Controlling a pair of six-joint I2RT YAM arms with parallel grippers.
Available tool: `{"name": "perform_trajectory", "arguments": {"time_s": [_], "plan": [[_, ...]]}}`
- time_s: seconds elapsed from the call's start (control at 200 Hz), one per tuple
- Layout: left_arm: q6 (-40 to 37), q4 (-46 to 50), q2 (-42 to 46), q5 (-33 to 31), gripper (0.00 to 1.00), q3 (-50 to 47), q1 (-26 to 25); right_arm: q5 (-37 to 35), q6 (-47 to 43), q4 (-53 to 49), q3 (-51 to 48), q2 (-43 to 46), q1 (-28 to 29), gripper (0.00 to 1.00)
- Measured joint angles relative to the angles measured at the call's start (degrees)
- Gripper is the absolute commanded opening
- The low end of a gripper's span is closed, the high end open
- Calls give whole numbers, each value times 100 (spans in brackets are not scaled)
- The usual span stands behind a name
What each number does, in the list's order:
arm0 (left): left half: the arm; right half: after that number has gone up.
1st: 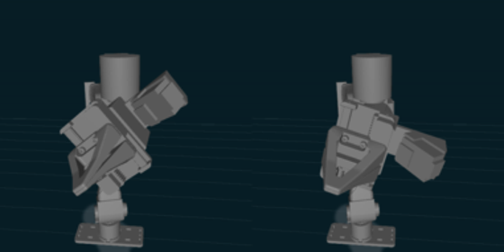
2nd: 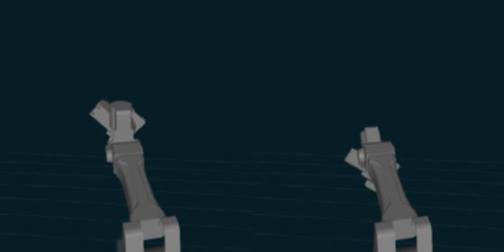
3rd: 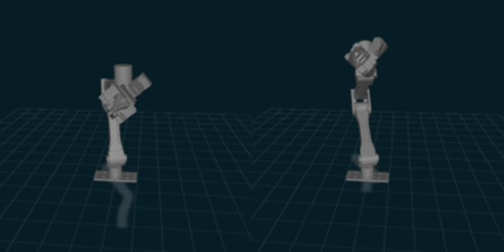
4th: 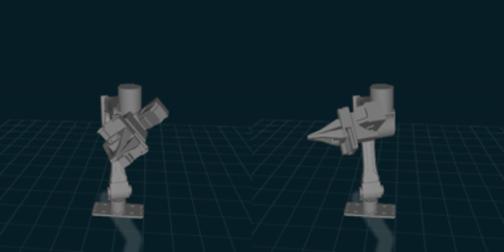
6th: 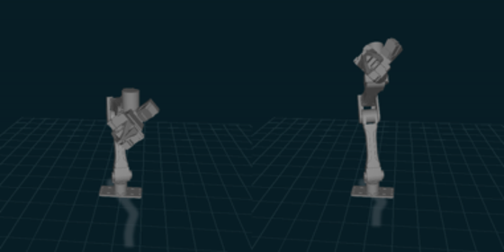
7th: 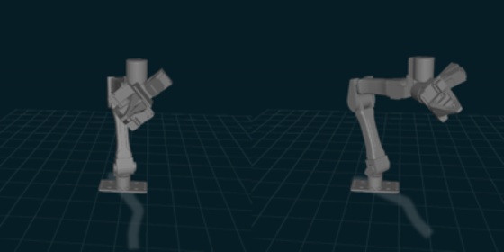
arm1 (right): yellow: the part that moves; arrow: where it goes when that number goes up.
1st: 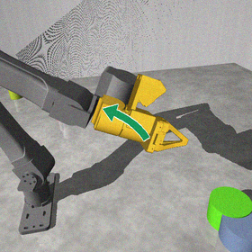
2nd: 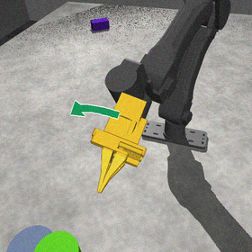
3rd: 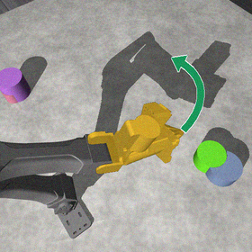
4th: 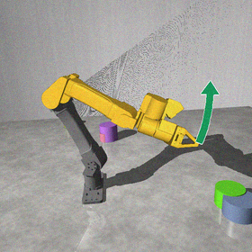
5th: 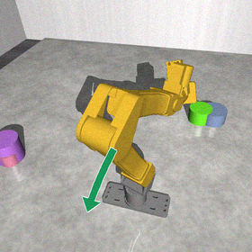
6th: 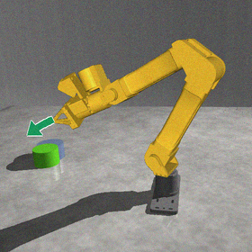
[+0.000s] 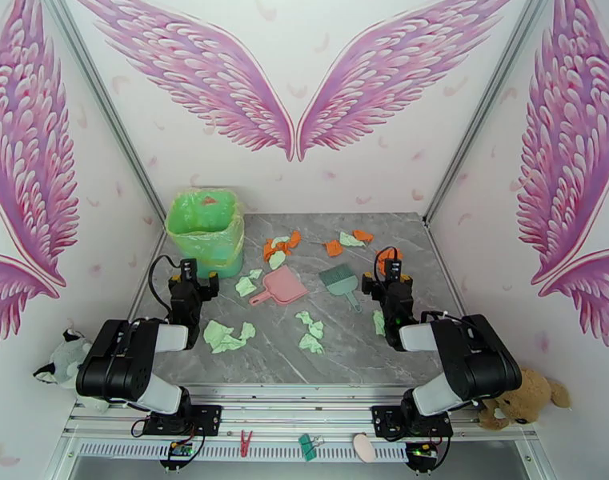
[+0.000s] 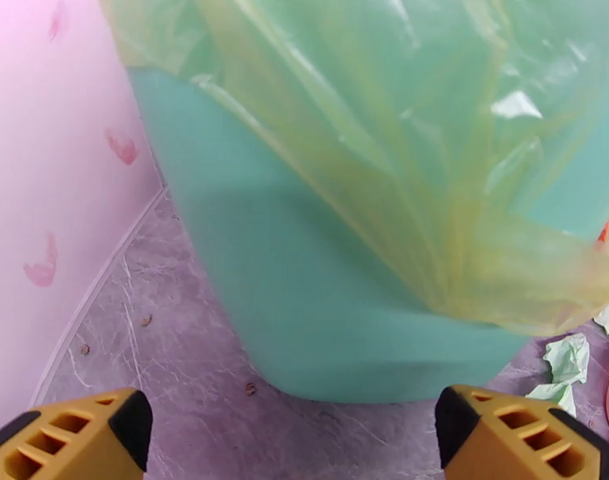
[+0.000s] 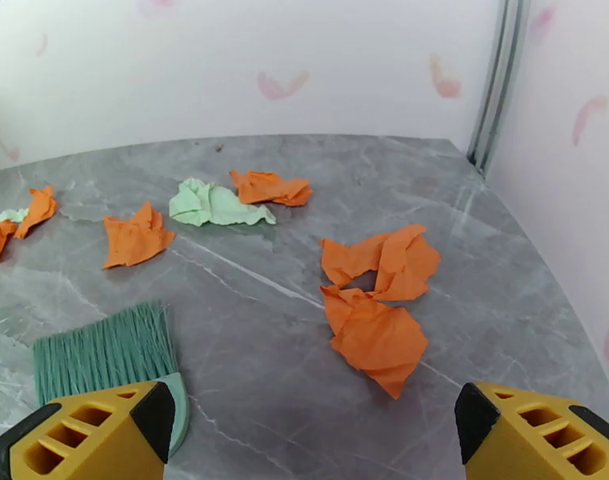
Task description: Sweep away the paper scraps from the table
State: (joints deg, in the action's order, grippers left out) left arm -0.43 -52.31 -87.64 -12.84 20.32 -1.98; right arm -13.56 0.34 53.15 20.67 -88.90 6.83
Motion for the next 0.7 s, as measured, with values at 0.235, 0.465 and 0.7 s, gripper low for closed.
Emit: {"name": "perform_trajectory", "arguments": {"time_s": [0.235, 0.465, 0.7], "plan": [[0, 17, 0, 2, 99, 7, 0, 0, 0, 0, 0, 0, 0, 99], [-2, 37, 0, 125, 99, 9, 7, 0, 0, 0, 0, 0, 0, 99], [-2, 61, 0, 157, 99, 9, 9, 0, 0, 0, 0, 0, 0, 99]]}}
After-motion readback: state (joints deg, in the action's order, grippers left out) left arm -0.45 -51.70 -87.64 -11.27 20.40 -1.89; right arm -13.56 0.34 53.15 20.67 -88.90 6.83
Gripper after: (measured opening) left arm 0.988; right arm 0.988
